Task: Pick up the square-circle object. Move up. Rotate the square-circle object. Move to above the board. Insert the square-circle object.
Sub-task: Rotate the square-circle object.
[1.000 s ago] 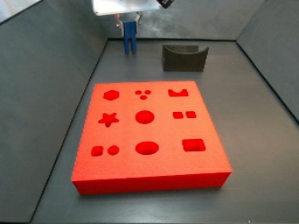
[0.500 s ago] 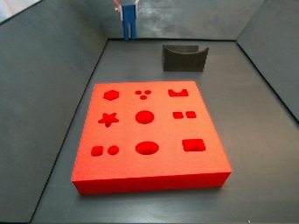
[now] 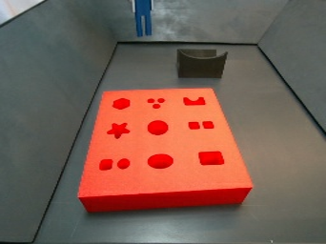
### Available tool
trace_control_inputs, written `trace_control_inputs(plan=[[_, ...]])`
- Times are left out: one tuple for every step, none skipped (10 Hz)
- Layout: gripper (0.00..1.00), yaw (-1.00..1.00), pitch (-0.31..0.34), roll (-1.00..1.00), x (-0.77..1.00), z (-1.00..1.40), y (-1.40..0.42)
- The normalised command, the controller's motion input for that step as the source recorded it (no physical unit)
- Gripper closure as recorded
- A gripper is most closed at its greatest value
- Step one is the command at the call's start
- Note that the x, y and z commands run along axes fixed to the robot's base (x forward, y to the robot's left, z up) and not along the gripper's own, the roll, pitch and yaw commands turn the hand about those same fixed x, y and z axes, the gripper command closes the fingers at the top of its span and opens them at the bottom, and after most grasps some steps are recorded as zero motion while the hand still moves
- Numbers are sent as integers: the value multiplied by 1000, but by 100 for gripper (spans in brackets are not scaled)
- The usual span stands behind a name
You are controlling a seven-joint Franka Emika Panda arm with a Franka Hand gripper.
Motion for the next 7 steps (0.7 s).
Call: trace_control_inputs(plan=[[100,37,50,93,66,1000,-616],[100,37,63,112,50,994,-469],[100,33,77,119,36,829,-280],[100,34,92,122,30,663,-165],[100,35,104,126,27,496,-106],[100,40,109,133,22,276,-60],[100,-1000,46,30,0,0,0]])
